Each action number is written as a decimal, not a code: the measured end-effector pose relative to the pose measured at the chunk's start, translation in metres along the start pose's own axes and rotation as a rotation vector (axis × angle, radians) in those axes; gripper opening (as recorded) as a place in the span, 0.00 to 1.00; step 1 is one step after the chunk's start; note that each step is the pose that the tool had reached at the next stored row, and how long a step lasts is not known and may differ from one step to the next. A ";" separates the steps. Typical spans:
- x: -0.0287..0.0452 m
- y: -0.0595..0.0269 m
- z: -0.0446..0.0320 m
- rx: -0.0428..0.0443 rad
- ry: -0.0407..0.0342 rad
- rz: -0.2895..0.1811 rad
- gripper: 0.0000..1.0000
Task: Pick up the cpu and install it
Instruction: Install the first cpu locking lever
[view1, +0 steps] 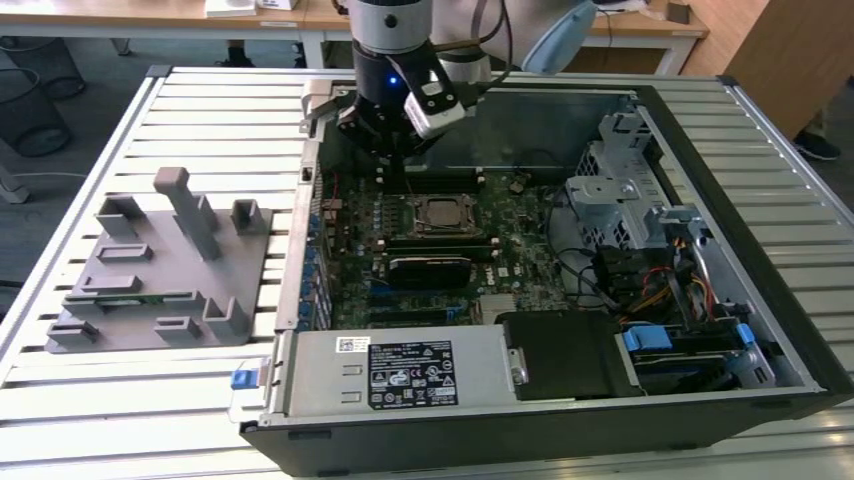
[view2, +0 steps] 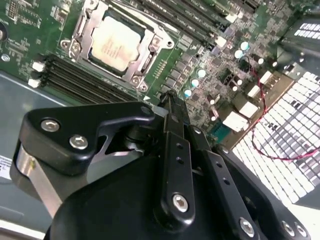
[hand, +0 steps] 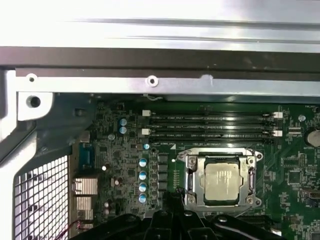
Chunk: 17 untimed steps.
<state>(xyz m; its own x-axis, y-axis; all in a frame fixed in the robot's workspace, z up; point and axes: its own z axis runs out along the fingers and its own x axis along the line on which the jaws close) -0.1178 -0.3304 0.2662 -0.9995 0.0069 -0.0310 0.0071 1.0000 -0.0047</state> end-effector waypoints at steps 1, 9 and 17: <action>0.0008 0.0001 0.0010 -0.0007 -0.0011 0.000 0.11; 0.0041 0.0078 0.0045 -0.0017 -0.0011 -0.002 0.11; 0.0098 0.0177 0.0082 -0.0022 -0.0012 -0.002 0.11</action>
<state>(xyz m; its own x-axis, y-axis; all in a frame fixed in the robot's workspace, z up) -0.1272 -0.3127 0.2577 -0.9995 0.0051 -0.0322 0.0052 1.0000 -0.0026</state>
